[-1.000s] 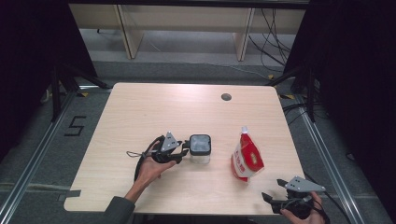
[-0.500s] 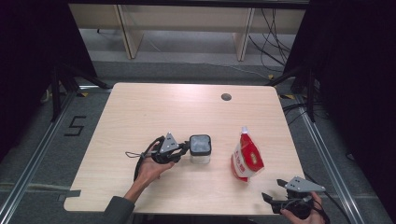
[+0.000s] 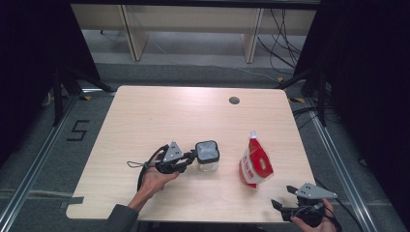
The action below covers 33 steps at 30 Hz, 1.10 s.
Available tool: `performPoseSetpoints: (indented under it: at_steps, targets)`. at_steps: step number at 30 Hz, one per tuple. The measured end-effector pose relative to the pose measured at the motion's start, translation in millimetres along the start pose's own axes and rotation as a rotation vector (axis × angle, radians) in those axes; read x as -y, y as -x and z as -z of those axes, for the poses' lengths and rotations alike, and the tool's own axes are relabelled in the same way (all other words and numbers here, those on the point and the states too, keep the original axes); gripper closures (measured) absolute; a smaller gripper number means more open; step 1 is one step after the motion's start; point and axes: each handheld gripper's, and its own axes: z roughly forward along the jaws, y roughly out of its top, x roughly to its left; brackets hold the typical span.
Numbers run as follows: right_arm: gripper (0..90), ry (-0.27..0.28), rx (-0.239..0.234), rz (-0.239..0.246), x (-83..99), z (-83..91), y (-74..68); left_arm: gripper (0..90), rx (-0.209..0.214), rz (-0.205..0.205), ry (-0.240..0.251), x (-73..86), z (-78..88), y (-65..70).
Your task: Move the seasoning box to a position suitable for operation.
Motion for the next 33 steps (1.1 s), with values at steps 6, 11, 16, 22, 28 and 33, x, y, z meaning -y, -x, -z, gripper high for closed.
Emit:
performPoseSetpoints:
  at_steps: [6, 11, 16, 22, 28, 33]
  targets:
    - [22.4, -0.003, 0.004, -0.013, 0.4, 0.6, -1.5, 72.7, 0.013, 0.032, 0.003, 3.5, 7.6, 9.6]
    - [24.0, -0.001, -0.015, -0.004, 0.2, 0.5, -1.3, 72.4, 0.035, 0.035, 0.006, 5.5, 13.4, 18.0]
    - [24.7, -0.015, -0.015, -0.023, 0.2, 1.3, -5.4, 72.4, 0.054, 0.022, 0.013, 8.4, 20.1, 23.6]
    - [24.8, -0.015, -0.021, 0.002, -0.2, 1.5, -3.0, 72.5, 0.087, 0.007, -0.001, 14.6, 30.4, 30.8]
    - [25.0, -0.01, -0.032, -0.014, 0.2, -0.3, -5.7, 72.5, 0.118, 0.006, -0.001, 20.9, 39.8, 36.2]
    - [25.1, -0.022, -0.022, -0.009, 0.0, 0.4, -5.9, 72.5, 0.139, -0.012, -0.003, 23.3, 46.9, 38.5]
